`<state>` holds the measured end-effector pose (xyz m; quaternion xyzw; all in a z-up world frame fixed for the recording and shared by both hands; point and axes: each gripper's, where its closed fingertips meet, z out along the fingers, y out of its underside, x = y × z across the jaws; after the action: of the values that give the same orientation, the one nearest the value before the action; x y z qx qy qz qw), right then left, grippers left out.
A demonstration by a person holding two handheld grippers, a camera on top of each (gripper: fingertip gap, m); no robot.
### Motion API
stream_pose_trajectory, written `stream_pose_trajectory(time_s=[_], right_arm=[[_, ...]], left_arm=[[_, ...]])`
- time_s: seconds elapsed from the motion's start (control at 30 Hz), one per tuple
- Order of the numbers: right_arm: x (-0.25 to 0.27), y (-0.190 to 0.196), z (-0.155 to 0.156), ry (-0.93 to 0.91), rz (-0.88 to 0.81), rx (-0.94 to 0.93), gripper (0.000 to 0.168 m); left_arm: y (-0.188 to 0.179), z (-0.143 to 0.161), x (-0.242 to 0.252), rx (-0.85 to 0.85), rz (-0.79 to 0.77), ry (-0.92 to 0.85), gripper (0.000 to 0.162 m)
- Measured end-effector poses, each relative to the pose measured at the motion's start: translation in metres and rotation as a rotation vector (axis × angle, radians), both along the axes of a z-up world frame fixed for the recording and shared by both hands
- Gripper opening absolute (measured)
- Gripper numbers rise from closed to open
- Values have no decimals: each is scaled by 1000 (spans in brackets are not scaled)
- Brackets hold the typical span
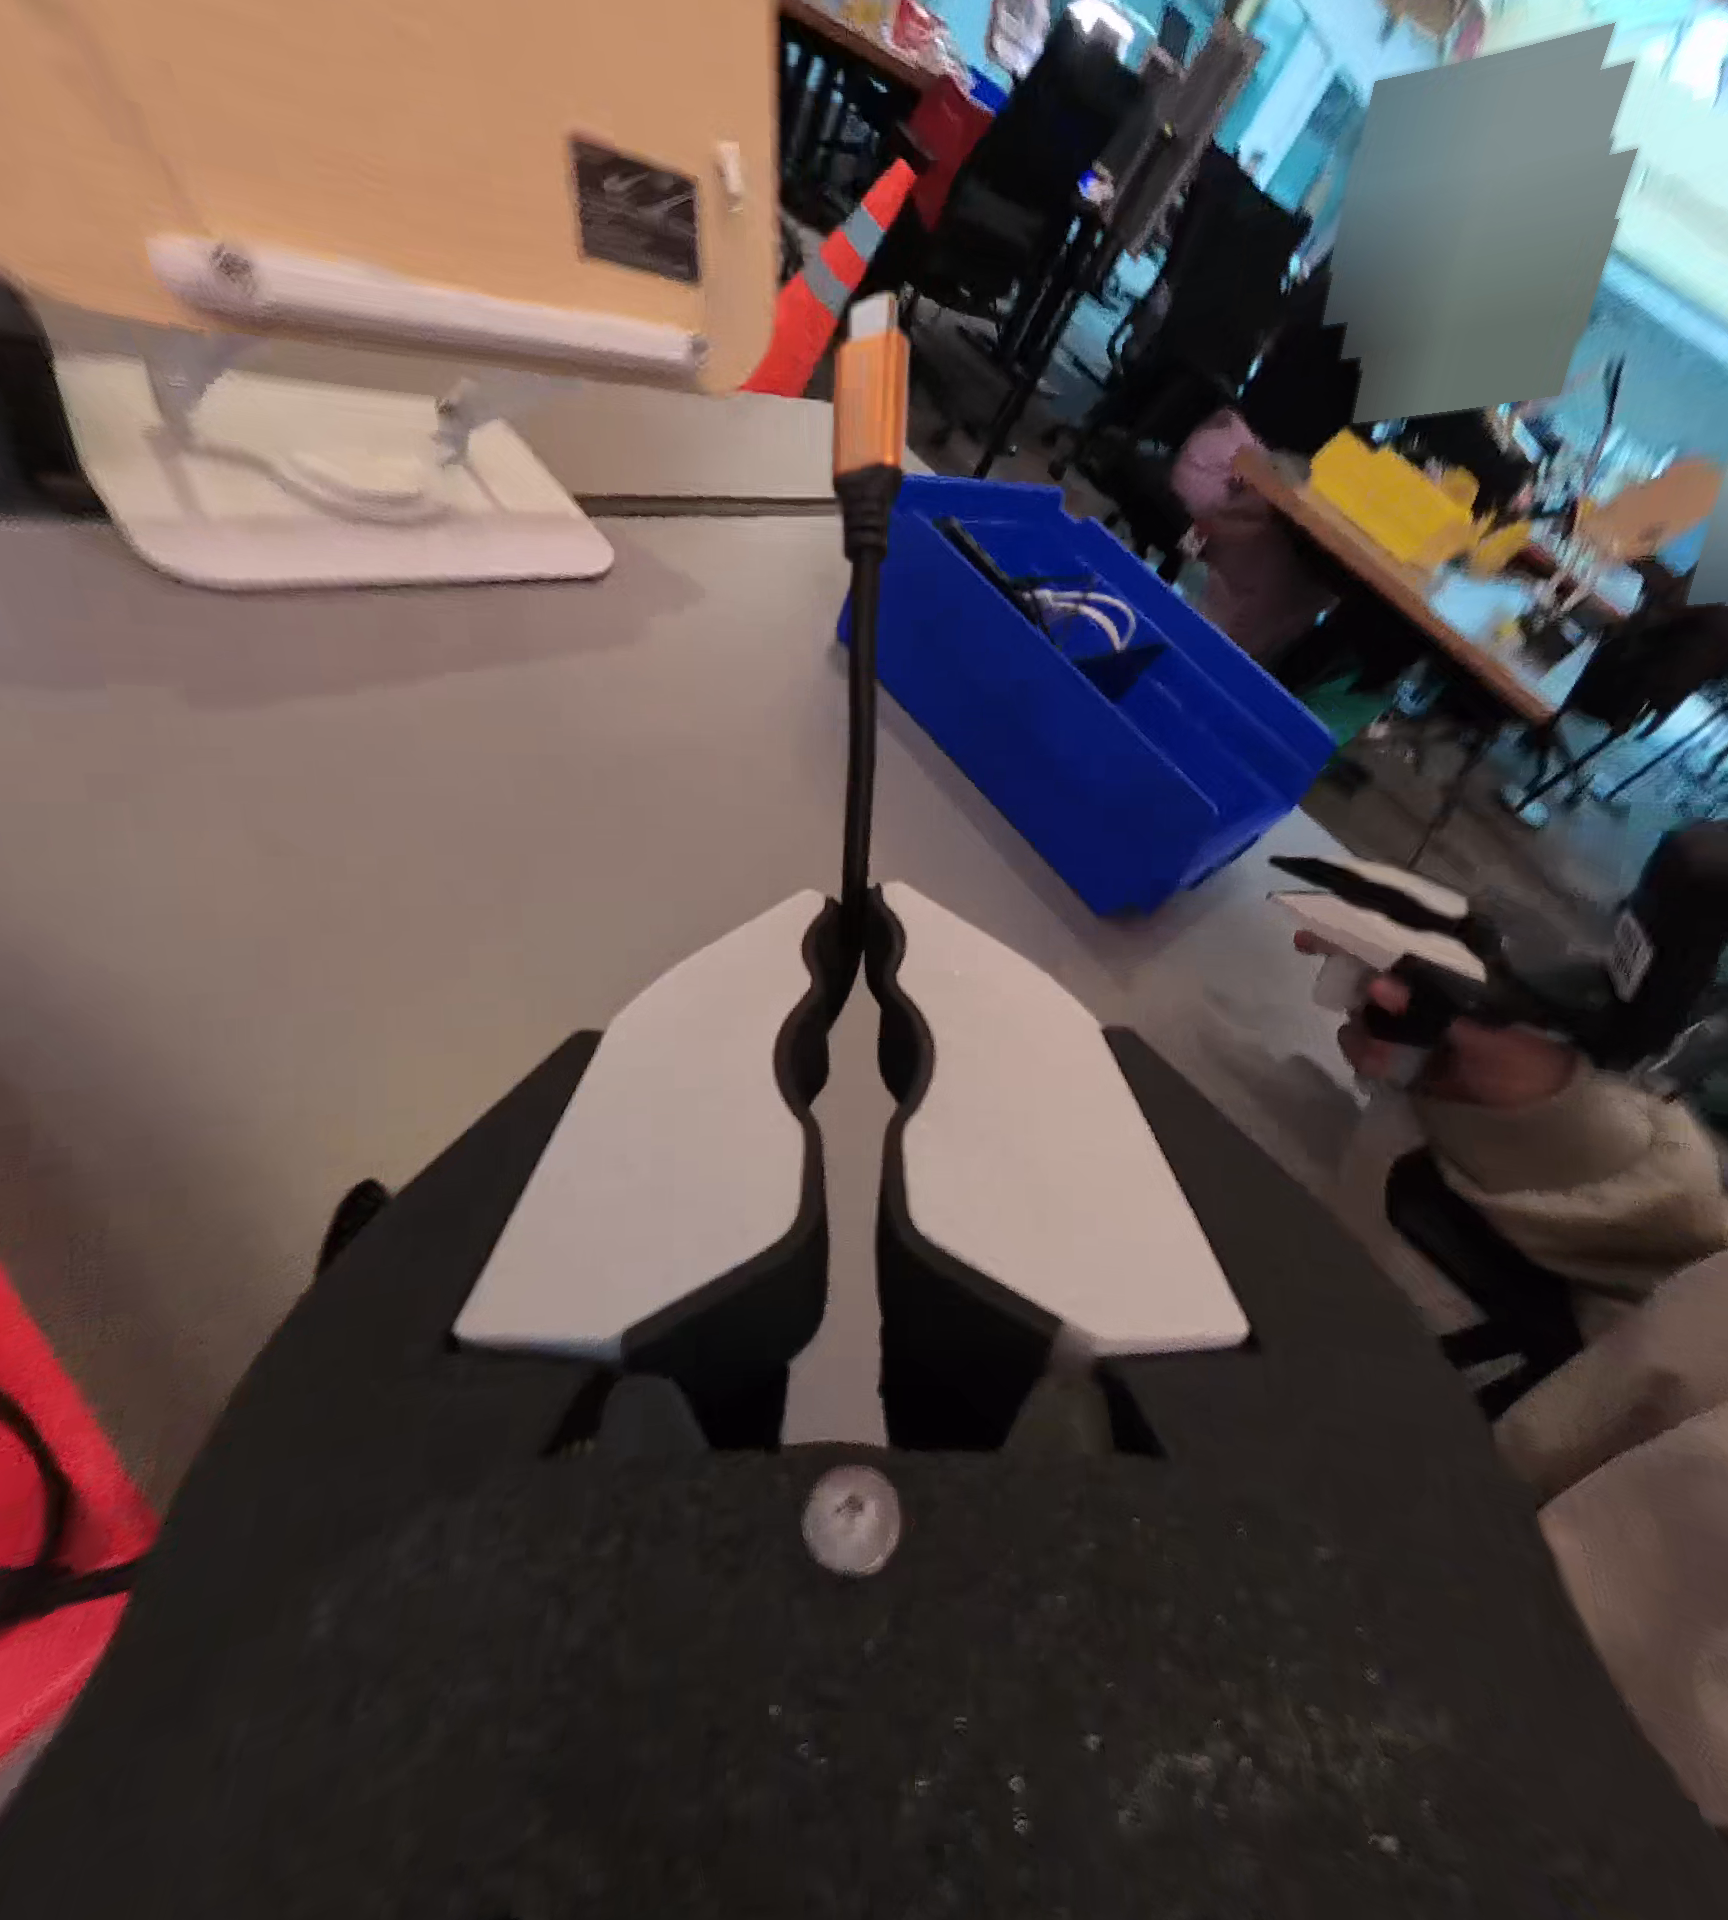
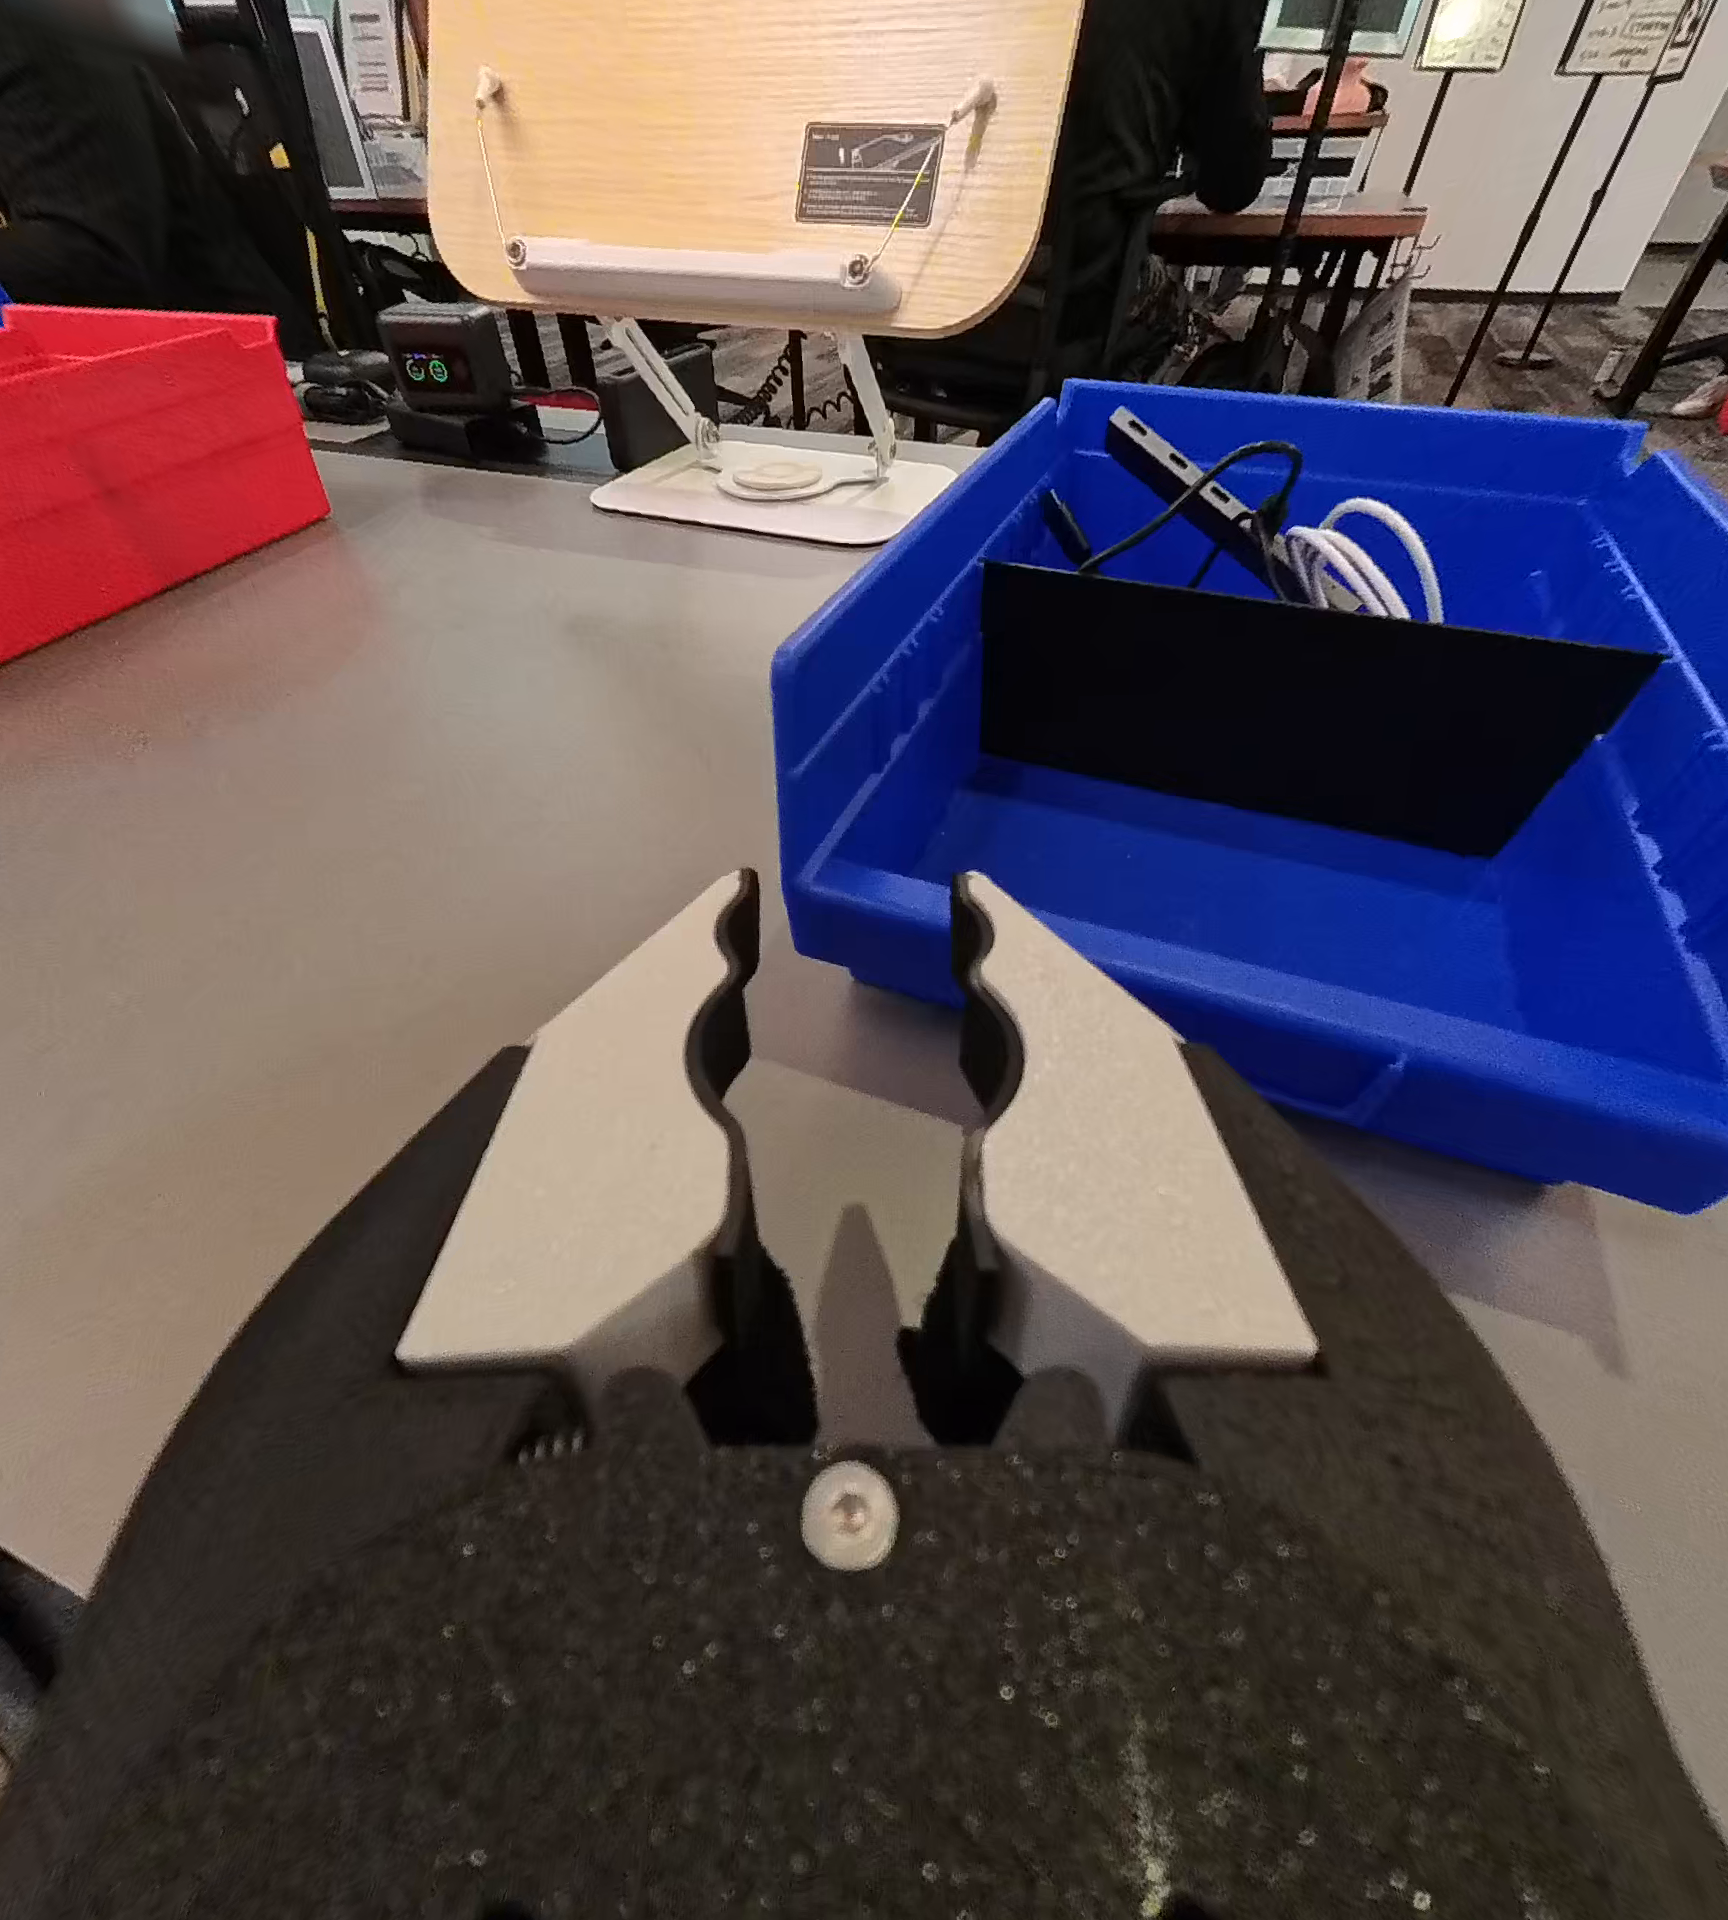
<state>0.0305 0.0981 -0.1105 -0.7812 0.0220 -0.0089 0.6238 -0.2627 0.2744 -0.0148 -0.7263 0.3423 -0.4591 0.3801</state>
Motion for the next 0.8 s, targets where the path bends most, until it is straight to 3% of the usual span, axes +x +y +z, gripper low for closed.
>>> stream_pose_trajectory(time_s=[0.13,0.2,0.33,0.43,0.53,0.63,0.8], right_arm=[[1,-1,-2,5,-2,-7,35],[1,-1,-2,2,1,-9,35],[-2,-2,-2,-15,6,-14,35],[-3,-2,-2,-22,11,-20,35],[-6,-1,-3,-30,20,-27,35],[-8,-1,-3,-46,25,-32,35],[-8,-3,-5,-72,22,-43,35]], left_arm=[[-58,69,16,207,-141,-81,3],[-75,90,16,269,-149,-90,3],[-98,102,17,154,-213,-213,3],[-71,61,28,191,-87,-147,3],[-24,-23,31,146,100,12,3],[-12,-93,25,71,153,218,3],[-14,-127,2,-25,245,310,4]])
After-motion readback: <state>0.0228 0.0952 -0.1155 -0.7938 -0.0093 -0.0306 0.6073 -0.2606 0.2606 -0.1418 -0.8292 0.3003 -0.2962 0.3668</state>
